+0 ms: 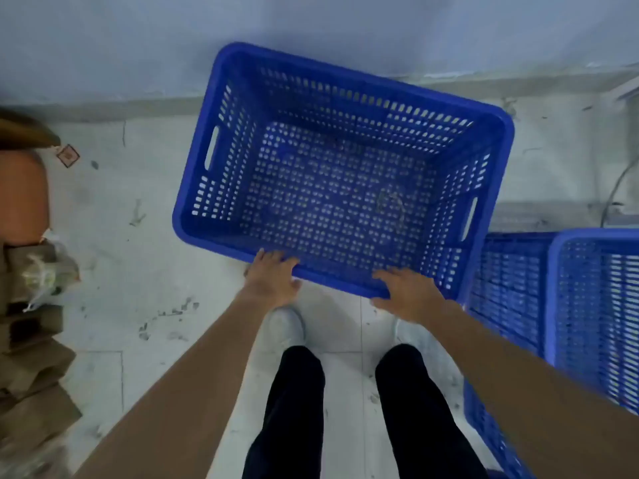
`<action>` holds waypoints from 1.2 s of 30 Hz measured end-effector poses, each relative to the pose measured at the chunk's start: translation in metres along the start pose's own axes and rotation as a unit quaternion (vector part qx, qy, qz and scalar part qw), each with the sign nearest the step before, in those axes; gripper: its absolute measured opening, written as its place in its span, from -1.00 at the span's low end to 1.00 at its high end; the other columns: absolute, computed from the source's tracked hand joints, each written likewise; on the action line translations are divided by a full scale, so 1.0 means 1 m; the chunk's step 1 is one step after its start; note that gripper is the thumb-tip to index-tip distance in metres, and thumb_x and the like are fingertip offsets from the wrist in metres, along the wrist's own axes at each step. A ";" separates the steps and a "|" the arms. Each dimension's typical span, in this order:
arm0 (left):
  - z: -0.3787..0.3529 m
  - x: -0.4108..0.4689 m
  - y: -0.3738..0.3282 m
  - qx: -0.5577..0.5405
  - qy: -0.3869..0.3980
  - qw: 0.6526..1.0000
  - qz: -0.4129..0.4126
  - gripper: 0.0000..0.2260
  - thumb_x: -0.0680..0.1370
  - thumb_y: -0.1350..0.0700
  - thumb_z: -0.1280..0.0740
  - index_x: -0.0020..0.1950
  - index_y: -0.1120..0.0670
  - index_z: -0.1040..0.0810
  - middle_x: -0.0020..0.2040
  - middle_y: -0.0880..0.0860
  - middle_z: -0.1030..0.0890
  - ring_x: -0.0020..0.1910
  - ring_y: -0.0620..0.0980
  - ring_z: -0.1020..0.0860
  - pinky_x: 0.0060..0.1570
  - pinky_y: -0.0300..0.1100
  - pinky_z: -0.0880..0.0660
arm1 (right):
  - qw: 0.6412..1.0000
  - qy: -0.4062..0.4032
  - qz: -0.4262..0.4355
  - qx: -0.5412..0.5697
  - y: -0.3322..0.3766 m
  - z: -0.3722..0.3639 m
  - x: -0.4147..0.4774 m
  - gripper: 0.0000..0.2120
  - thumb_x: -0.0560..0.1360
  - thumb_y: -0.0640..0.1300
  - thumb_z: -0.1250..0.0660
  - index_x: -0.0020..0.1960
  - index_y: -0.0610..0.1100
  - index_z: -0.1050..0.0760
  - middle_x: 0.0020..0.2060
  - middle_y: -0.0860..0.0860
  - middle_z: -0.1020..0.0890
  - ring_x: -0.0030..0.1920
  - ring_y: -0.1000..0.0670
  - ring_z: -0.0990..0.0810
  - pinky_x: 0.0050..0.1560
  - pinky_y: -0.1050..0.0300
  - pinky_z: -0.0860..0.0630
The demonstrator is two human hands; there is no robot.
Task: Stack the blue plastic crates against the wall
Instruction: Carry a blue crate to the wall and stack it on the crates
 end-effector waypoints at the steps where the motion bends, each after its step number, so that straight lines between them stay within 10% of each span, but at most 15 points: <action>1: 0.000 0.001 0.004 0.032 -0.022 0.999 -0.003 -0.47 0.59 -0.21 -0.16 0.52 -0.06 -0.30 0.48 0.06 -0.39 0.48 0.07 -0.29 0.55 0.09 0.02 | 1.000 0.015 0.000 -0.011 -0.002 -0.005 0.000 -0.48 0.52 0.20 -0.26 0.43 0.06 -0.32 0.31 0.04 -0.48 0.28 -0.06 -0.46 0.24 -0.02 -0.46; 7: 0.005 0.016 0.023 -0.056 -0.020 0.997 -0.041 -0.33 0.40 -0.38 -0.33 0.41 -0.07 -0.46 0.40 -0.08 -0.48 0.44 -0.02 -0.35 0.52 0.03 -0.05 | 0.989 0.026 0.028 -0.145 -0.013 -0.030 0.002 -0.49 0.61 -0.01 -0.15 0.53 0.04 -0.11 0.27 -0.01 -0.44 0.16 -0.10 -0.52 -0.01 -0.02 -0.55; 20: 0.040 0.042 0.027 -0.137 0.009 0.990 0.028 -0.68 0.48 0.09 -0.44 0.23 0.00 -0.60 0.01 0.00 -0.66 -0.08 0.00 -0.63 0.01 -0.09 -0.62 | 0.967 0.004 0.012 -0.255 -0.046 0.038 0.024 -0.56 0.55 -0.19 -0.18 0.42 -0.07 -0.24 0.17 -0.03 -0.54 0.02 -0.10 -0.62 -0.17 0.02 -0.48; 36: 0.064 0.052 0.040 -0.017 0.011 0.994 0.104 -0.73 0.46 -0.02 -0.43 0.13 0.00 -0.60 -0.06 -0.03 -0.61 -0.08 -0.02 -0.57 -0.03 -0.14 -0.52 | 0.957 -0.021 -0.066 -0.281 -0.087 0.081 0.043 -0.66 0.58 -0.13 -0.15 0.36 -0.08 -0.32 0.19 -0.02 -0.56 0.10 -0.05 -0.59 -0.12 0.09 -0.44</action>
Point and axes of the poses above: each hand's wrist, its own x-axis towards the middle knuckle, its own z-axis out of the back of the hand, y = z × x, the point moved 3 cm from there along x, towards the middle knuckle
